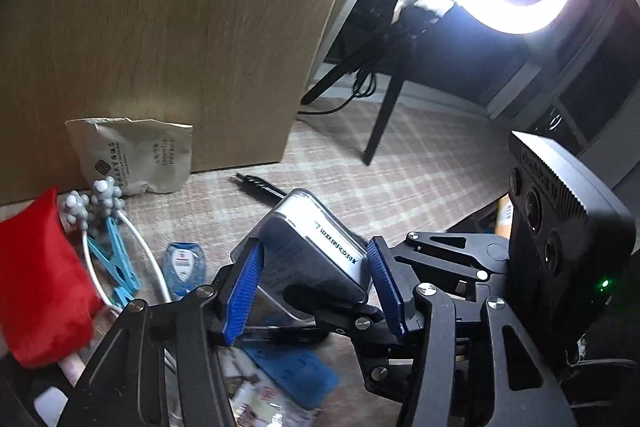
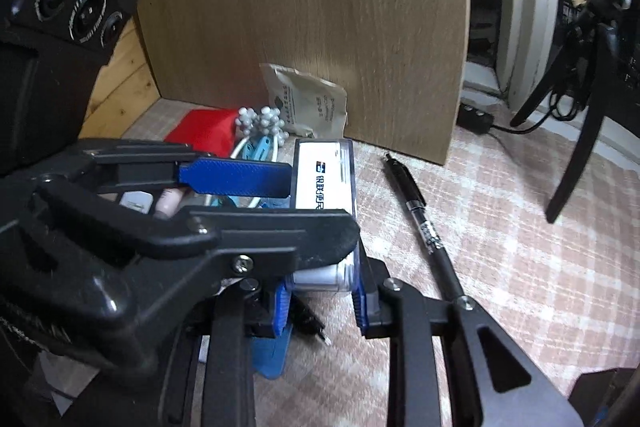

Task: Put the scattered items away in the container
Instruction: 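Clamp the silver box with the left tool while the right tool grips it too, then carry the silver box with both tools to the black tray and release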

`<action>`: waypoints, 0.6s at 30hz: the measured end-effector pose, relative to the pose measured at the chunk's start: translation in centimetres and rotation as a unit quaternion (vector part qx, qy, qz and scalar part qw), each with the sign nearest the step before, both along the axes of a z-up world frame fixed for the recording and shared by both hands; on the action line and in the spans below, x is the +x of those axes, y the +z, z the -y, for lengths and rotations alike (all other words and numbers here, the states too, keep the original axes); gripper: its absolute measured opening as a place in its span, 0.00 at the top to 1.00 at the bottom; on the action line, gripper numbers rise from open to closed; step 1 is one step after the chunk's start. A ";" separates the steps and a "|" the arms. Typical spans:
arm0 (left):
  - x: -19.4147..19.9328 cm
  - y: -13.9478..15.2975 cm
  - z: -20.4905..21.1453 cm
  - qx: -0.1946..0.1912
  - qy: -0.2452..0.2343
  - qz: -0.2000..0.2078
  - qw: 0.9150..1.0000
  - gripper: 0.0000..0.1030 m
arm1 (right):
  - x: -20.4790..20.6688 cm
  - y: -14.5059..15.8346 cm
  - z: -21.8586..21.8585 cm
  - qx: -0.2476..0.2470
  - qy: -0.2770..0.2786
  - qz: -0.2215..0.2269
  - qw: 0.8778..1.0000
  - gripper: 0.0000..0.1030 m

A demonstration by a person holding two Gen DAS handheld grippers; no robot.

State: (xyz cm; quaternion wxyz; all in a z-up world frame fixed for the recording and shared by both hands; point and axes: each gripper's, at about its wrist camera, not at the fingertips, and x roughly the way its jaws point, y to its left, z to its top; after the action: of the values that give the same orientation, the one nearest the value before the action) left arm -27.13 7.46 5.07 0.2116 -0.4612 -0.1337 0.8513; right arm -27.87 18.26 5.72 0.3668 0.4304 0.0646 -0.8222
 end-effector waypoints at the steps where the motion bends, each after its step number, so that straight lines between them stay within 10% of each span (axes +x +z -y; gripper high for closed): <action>1: 0.3 0.4 -0.2 0.003 -0.001 -0.004 1.000 0.50 | 0.2 0.5 -0.4 -0.003 -0.001 -0.002 1.000 0.76; 18: 6.9 8.7 -12.9 0.004 -0.090 -0.078 0.993 0.49 | 8.7 8.9 -13.9 -0.035 -0.088 -0.054 0.994 0.76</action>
State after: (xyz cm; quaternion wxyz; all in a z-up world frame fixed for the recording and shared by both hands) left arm -20.24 20.37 13.79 0.2994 -0.4024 -0.0781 0.8616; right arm -19.15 32.19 14.65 0.3036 0.3758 0.0175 -0.8754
